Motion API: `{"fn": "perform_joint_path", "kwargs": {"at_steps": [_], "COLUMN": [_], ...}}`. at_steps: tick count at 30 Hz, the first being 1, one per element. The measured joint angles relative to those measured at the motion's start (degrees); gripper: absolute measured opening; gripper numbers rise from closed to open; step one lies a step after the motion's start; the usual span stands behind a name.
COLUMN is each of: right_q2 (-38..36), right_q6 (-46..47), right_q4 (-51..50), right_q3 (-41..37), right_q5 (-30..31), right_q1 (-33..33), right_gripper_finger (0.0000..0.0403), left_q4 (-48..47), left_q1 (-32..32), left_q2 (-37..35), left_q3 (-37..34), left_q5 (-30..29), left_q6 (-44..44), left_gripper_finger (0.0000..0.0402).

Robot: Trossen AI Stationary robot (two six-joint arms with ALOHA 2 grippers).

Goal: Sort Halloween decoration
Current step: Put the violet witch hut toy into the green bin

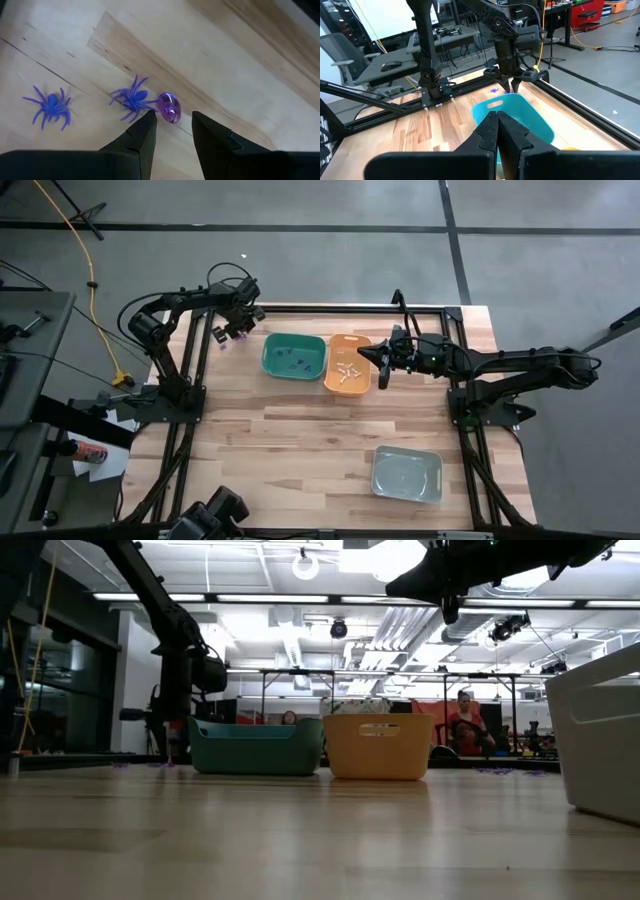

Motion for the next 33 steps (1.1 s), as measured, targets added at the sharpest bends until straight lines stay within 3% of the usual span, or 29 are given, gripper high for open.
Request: {"fn": "perform_joint_path", "kwargs": {"at_steps": [16, 27, 33], "right_q2": [0.0, 0.0, 0.0], "right_q6": [1.7, 1.5, 1.7], "right_q4": [-0.4, -1.2, -2.1], "right_q3": [0.0, 0.0, 0.0], "right_q5": [0.0, 0.0, 0.0], "right_q1": [0.0, 0.0, 0.0], "right_gripper_finger": [0.0, 0.0, 0.0], "left_q4": [0.6, 1.9, 1.9], "left_q1": [0.2, 0.2, 0.1], "left_q2": [0.0, 0.0, 0.0], "left_q3": [0.0, 0.0, 0.0], "left_q5": [-2.4, -2.5, -2.6], "left_q6": [-2.1, -2.4, -2.4], "left_gripper_finger": [0.0113, 0.0046, 0.0032]}}
